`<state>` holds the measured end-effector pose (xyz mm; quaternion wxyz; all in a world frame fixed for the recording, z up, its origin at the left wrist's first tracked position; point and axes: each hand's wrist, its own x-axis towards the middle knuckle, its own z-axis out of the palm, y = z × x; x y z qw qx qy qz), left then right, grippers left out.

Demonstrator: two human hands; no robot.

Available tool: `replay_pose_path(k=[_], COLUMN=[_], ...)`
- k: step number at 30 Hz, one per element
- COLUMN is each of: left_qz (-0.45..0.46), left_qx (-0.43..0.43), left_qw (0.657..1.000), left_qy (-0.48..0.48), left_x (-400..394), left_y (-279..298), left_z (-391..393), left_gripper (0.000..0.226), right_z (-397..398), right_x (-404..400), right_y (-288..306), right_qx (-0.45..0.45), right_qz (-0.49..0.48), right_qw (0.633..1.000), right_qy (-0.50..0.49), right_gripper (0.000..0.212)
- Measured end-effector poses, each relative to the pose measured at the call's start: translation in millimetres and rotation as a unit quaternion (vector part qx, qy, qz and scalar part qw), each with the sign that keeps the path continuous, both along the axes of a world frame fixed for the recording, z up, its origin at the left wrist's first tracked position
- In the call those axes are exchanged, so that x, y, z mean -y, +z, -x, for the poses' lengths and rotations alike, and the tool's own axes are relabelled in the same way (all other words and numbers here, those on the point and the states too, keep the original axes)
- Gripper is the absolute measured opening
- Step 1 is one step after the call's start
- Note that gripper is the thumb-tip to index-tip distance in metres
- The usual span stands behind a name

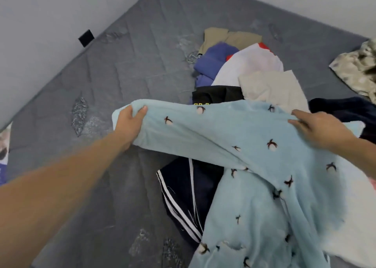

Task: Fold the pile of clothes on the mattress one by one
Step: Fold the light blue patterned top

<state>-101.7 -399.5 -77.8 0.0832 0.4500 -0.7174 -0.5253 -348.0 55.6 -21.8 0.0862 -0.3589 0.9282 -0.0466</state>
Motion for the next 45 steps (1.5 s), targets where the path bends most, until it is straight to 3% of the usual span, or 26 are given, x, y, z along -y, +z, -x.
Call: replay_pose_path(k=[3, 9, 13, 16, 19, 22, 26, 28, 29, 31, 33, 36, 39, 42, 45], left_qz=[0.024, 0.072, 0.137, 0.188, 0.320, 0.432, 0.392, 0.363, 0.341, 0.308, 0.302, 0.285, 0.233, 0.153, 0.174], left_qx=[-0.004, -0.003, 0.062, 0.134, 0.181, 0.063, -0.102, -0.109, -0.070, 0.045, 0.101, 0.049, -0.019, -0.002, 0.026], left_qw=[1.000, 0.997, 0.989, 0.972, 0.927, 0.878, 0.815, 0.777, 0.770, 0.777, 0.808, 0.869, 0.901, 0.902, 0.897], left_qy=[-0.011, 0.012, -0.007, -0.044, -0.070, -0.194, -0.415, -0.502, -0.535, -0.547, -0.496, -0.402, -0.367, -0.404, -0.406], left_x=[37, 101, 115, 115, 100, 72, 3, -39, -60, -94, -119, -154, -203, -263, -315], left_y=[-21, -53, -72, -75, -57, -44, -26, -31, -36, -51, -61, -50, -41, -43, -46], left_z=[3, 0, -13, -10, 3, 18, 38, 44, 44, 42, 35, 5, -56, -135, -197], left_gripper=[0.038, 0.040, 0.044, 0.044, 0.033, 0.046, 0.052, 0.055, 0.058, 0.061, 0.057, 0.058, 0.063, 0.060, 0.057], right_z=[2, 14, 14, 13, 2, -27, -64, -76, -81, -92, -112, -174, -255, -327, -366], right_x=[34, 114, 136, 139, 143, 135, 103, 92, 91, 94, 97, 77, 24, -28, -59], right_y=[-28, -58, -88, -91, -74, -48, -49, -66, -74, -81, -80, -79, -89, -95, -89], right_qx=[-0.036, -0.078, -0.096, -0.150, -0.219, -0.237, -0.172, -0.127, -0.114, -0.109, -0.108, -0.085, -0.021, 0.033, 0.058], right_qz=[-0.007, 0.034, 0.015, -0.016, -0.005, 0.049, 0.039, 0.038, 0.038, 0.052, 0.098, 0.155, 0.170, 0.160, 0.144], right_qw=[0.999, 0.996, 0.995, 0.988, 0.974, 0.968, 0.984, 0.991, 0.993, 0.992, 0.987, 0.980, 0.975, 0.970, 0.971], right_qy=[-0.021, 0.002, -0.012, -0.022, -0.059, -0.074, -0.032, -0.004, -0.004, -0.031, -0.068, -0.096, -0.143, -0.178, -0.183], right_gripper=[0.036, 0.035, 0.036, 0.037, 0.028, 0.020, 0.030, 0.035, 0.038, 0.041, 0.041, 0.041, 0.046, 0.047, 0.050])
